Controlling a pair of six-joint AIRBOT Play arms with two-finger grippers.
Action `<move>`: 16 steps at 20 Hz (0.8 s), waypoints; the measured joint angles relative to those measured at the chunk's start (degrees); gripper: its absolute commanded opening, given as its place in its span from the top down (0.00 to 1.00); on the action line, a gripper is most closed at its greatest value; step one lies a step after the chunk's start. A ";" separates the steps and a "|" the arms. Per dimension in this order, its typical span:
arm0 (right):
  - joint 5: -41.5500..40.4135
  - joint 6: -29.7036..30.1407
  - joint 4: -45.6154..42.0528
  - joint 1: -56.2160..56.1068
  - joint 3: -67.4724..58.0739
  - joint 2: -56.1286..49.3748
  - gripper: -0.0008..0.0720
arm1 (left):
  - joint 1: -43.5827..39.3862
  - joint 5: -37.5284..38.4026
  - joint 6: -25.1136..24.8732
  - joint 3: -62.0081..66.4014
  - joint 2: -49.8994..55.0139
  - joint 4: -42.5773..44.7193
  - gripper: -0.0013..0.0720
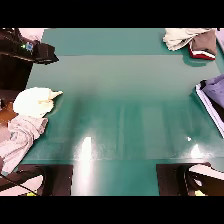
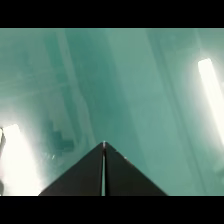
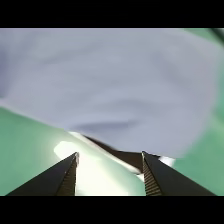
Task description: Fold the shirts.
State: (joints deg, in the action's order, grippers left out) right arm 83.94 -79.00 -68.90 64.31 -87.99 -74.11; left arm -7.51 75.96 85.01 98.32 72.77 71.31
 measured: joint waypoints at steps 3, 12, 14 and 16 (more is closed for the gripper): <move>0.28 -0.90 11.32 -1.92 0.11 0.00 0.38 | 0.00 -0.83 0.00 0.00 0.00 -0.02 0.95; 2.58 -0.33 30.71 -26.23 0.17 0.00 0.97 | 0.00 -3.15 0.04 0.02 0.00 -0.17 0.95; 2.97 0.09 31.65 -32.68 0.17 0.00 0.97 | 0.00 -3.26 0.07 0.02 0.00 -0.15 0.94; 2.82 0.28 31.98 -38.18 0.17 0.00 0.97 | 0.00 -3.34 0.07 0.00 0.00 -0.15 0.95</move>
